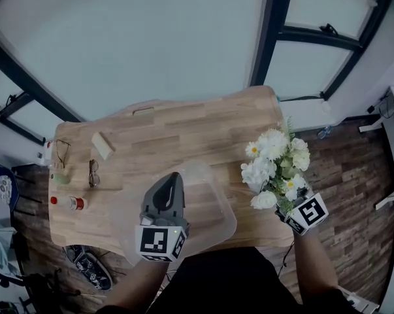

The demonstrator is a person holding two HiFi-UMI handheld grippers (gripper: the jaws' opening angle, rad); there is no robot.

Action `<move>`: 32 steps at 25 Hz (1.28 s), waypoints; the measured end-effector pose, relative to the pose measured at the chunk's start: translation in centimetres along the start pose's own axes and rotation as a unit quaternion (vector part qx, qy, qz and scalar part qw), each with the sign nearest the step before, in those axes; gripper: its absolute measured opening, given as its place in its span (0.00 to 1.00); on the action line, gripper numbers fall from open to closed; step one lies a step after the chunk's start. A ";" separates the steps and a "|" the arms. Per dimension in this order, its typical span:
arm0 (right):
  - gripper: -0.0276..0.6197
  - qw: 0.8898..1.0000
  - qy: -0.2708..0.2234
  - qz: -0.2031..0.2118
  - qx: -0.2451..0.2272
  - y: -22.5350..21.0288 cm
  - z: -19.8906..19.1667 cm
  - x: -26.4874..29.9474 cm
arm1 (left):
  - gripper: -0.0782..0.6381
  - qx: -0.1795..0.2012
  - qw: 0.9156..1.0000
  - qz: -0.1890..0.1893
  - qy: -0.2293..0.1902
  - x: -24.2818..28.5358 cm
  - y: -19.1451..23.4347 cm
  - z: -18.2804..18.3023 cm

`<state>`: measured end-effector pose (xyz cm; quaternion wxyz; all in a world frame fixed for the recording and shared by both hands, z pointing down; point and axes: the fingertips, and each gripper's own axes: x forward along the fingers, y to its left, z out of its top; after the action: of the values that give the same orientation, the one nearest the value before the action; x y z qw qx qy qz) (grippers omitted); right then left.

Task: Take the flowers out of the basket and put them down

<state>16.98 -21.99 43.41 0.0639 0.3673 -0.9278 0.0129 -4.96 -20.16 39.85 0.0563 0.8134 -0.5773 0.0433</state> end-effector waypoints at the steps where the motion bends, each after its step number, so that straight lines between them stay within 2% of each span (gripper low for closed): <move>1: 0.47 1.000 0.003 0.000 0.000 0.0 -0.4 0.2 | 0.12 0.001 1.000 0.000 0.004 0.0 0.0 -0.2; 19: 0.47 0.999 0.033 -0.003 0.024 -0.5 -6.6 2.4 | 0.11 0.016 0.999 0.003 0.043 0.7 0.2 -3.9; 32: 0.47 0.999 0.044 -0.001 0.033 -0.6 -9.8 3.3 | 0.12 0.017 0.998 0.008 0.053 1.1 0.2 -4.7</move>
<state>16.05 -23.99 53.54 0.0923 0.3691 -0.9229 0.0590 -4.84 -20.60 44.65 0.0728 0.8062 -0.5791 0.0970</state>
